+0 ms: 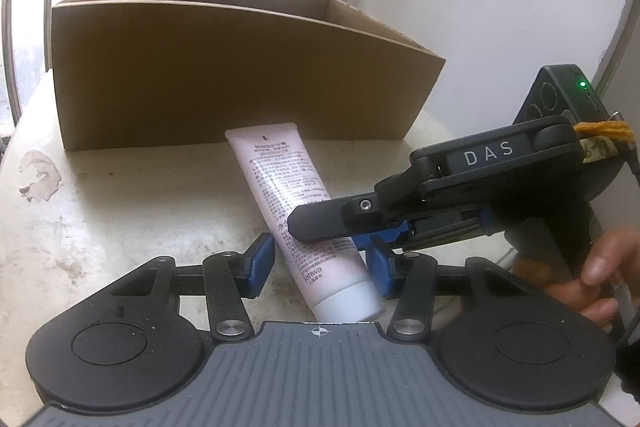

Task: Organize objects
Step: 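Lift the lotion tube with the right gripper toward the cardboard box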

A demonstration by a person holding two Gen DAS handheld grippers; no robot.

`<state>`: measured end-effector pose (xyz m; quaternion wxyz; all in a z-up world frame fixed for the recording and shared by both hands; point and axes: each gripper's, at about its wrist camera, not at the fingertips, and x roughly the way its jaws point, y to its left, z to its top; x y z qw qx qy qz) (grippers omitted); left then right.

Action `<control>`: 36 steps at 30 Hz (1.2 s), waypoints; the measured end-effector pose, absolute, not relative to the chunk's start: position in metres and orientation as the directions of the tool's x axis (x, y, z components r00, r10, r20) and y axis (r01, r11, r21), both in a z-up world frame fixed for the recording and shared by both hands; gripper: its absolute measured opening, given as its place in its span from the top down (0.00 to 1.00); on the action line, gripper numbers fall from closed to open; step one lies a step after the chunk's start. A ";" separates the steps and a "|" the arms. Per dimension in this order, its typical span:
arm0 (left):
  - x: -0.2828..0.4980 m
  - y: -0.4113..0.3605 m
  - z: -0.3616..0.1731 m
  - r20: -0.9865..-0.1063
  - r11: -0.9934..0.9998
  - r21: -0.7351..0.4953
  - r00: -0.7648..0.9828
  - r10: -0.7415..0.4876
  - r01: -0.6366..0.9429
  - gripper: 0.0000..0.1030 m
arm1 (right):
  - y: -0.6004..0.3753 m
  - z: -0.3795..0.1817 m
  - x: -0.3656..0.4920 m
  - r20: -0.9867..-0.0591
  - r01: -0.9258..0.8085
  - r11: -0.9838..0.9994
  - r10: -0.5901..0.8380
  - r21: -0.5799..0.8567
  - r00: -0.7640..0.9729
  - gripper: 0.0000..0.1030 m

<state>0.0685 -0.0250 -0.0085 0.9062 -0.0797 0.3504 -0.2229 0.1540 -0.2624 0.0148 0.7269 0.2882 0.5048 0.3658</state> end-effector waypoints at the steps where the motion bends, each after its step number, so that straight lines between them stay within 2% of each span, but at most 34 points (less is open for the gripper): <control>1: 0.067 -0.024 -0.008 -0.600 0.889 -0.300 0.656 -0.459 0.347 0.52 | -0.262 0.015 0.154 -0.522 -0.241 0.565 0.823 0.789 0.222 0.66; 28: 0.058 -0.029 0.001 -0.592 0.894 -0.273 0.671 -0.446 0.354 0.52 | -0.267 0.021 0.149 -0.512 -0.235 0.558 0.827 0.796 0.231 0.66; 36: 0.049 -0.023 0.031 -0.553 0.899 -0.246 0.709 -0.438 0.363 0.52 | -0.263 0.049 0.149 -0.484 -0.276 0.540 0.839 0.795 0.250 0.66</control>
